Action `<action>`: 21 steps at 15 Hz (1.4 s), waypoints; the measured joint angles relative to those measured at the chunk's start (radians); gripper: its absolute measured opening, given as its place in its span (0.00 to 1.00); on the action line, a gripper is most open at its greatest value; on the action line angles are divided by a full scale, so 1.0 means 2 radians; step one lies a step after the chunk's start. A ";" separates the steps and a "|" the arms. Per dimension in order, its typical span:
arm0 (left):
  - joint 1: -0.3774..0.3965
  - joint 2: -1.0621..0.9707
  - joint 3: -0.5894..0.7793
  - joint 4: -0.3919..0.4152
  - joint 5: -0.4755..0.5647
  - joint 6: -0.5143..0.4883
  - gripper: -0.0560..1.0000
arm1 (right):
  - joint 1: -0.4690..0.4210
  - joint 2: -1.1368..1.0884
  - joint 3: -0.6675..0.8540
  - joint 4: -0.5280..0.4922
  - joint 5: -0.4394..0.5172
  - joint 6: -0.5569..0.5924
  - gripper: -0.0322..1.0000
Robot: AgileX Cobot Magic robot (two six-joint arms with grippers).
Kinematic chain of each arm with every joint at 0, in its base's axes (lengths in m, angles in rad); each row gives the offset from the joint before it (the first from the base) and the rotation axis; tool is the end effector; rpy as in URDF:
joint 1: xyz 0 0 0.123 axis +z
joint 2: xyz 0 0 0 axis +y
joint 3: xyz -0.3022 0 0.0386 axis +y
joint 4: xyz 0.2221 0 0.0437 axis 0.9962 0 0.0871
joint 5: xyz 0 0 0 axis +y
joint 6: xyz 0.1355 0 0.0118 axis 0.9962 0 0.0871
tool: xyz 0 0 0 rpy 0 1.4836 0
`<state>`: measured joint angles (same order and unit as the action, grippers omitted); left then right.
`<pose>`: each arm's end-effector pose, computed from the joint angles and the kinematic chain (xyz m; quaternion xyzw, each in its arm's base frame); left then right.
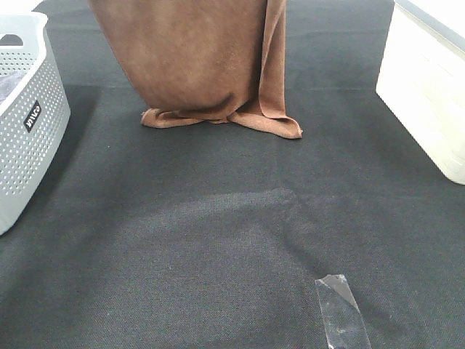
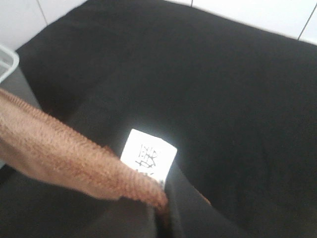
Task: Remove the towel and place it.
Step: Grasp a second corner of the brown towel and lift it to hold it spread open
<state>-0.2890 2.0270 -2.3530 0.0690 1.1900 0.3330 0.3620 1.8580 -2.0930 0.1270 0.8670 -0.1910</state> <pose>0.4444 -0.1230 0.3947 0.2815 0.8776 0.0430 0.3856 0.4110 0.1697 0.4264 -0.2258 0.8398 0.1039 0.4827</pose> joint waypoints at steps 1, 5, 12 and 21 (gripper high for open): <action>0.000 -0.003 0.000 -0.023 0.007 -0.016 0.05 | 0.000 -0.004 0.000 -0.004 0.023 0.000 0.03; 0.000 -0.053 0.082 -0.054 0.010 -0.065 0.05 | -0.002 -0.004 0.000 -0.012 0.120 0.000 0.03; 0.000 -0.243 0.352 -0.079 -0.001 -0.099 0.05 | 0.001 -0.058 0.061 0.066 0.174 -0.004 0.03; -0.005 -0.401 0.578 -0.182 -0.018 -0.116 0.05 | 0.006 -0.232 0.342 0.067 0.169 -0.013 0.03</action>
<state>-0.2990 1.2240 -1.1980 -0.2950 1.1550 0.1010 0.3740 1.3950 -1.4090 0.2610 1.2060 -0.2180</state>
